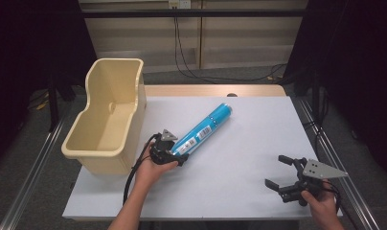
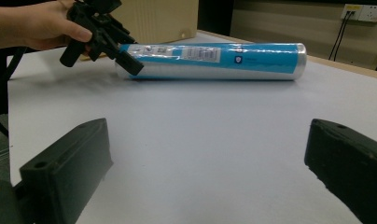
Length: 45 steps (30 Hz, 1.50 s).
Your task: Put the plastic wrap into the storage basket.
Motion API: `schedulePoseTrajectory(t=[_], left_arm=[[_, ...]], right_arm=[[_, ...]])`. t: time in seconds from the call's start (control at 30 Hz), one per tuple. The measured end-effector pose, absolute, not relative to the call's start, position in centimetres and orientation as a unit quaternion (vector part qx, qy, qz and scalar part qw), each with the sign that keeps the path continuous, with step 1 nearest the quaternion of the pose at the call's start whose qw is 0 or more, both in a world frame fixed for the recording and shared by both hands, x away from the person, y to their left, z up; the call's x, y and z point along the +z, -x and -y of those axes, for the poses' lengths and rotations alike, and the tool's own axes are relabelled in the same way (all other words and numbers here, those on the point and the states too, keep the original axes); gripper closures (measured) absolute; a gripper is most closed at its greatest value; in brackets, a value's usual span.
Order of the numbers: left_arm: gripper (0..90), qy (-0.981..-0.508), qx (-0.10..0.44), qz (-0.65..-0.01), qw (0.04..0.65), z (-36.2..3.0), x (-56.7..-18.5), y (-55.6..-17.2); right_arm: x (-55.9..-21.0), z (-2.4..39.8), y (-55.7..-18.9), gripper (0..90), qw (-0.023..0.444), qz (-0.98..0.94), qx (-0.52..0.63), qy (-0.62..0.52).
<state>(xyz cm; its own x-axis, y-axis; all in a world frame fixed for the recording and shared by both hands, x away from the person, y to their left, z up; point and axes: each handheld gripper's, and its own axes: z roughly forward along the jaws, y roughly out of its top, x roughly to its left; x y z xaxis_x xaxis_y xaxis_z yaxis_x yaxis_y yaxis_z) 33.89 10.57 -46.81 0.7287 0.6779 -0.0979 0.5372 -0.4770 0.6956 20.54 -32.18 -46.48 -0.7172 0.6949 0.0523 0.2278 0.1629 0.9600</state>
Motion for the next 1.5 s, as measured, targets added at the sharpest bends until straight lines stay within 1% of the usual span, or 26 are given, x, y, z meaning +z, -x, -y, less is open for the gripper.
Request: schedulePoseTrajectory(t=[0.27,0.33,0.47,0.53,0.63,0.73,0.9,1.07,1.2,1.33,1.5], left_arm=[[31.5,-0.844,0.077,-0.379,0.372,-14.0,-46.6,-29.4],[31.5,-0.845,0.081,-0.378,0.370,-14.4,-46.5,-28.5],[31.3,-0.850,0.083,-0.375,0.360,-14.7,-46.3,-28.0],[31.1,-0.855,0.076,-0.375,0.350,-14.5,-46.1,-28.3],[30.1,-0.860,0.080,-0.373,0.339,-14.2,-45.7,-28.6],[27.1,-0.850,0.072,-0.378,0.359,-14.3,-44.9,-29.1],[26.2,-0.847,0.076,-0.377,0.368,-13.6,-43.3,-30.3],[26.0,-0.847,0.074,-0.374,0.371,-12.4,-42.2,-31.5],[25.1,-0.850,0.080,-0.368,0.368,-10.7,-41.1,-33.3],[23.5,-0.856,0.076,-0.369,0.354,-9.5,-40.6,-34.6],[14.3,-0.853,0.077,-0.374,0.356,-8.2,-40.4,-35.8]], right_arm=[[-46.4,32.1,-20.4,0.0,0.206,-0.733,0.566,-0.316],[-46.4,32.1,-20.4,0.0,0.205,-0.733,0.566,-0.316],[-46.5,32.1,-20.5,0.0,0.204,-0.734,0.565,-0.316],[-46.5,32.1,-20.5,0.0,0.206,-0.735,0.563,-0.316],[-46.5,32.0,-20.5,0.0,0.205,-0.735,0.565,-0.315],[-46.4,32.0,-20.4,0.0,0.204,-0.733,0.568,-0.313],[-46.4,32.1,-20.5,0.0,0.205,-0.733,0.567,-0.314],[-46.3,32.1,-20.4,0.0,0.206,-0.733,0.567,-0.314],[-46.3,32.1,-20.4,0.0,0.209,-0.735,0.565,-0.311],[-46.3,32.1,-20.4,0.0,0.209,-0.735,0.565,-0.310],[-46.3,32.1,-20.3,0.0,0.209,-0.733,0.568,-0.309]])
